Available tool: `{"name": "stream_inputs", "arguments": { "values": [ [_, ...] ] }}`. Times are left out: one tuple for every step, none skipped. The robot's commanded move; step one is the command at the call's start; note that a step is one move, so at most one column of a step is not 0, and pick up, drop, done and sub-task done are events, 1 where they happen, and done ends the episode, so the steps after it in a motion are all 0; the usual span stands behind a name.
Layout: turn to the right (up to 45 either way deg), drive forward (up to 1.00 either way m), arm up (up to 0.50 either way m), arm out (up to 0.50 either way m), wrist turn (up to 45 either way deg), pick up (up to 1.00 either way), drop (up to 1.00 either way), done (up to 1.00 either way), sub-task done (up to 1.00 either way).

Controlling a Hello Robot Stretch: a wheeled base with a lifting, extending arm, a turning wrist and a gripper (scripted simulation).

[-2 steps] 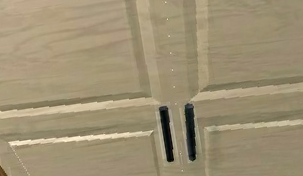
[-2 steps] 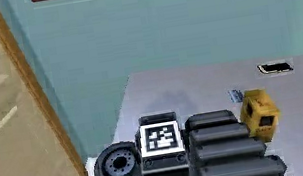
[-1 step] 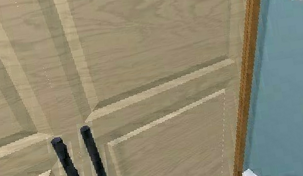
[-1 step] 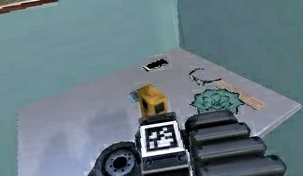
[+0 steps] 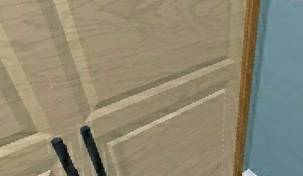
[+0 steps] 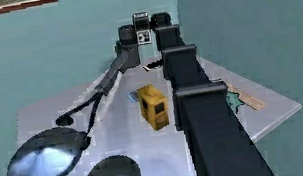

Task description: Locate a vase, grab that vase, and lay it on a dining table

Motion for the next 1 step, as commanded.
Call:
{"name": "stream_inputs", "arguments": {
  "values": [
    [0.0, 0.00, 0.00, 0.00, 45.0, 0.00, 0.00, 0.00, 0.00]
  ]
}}
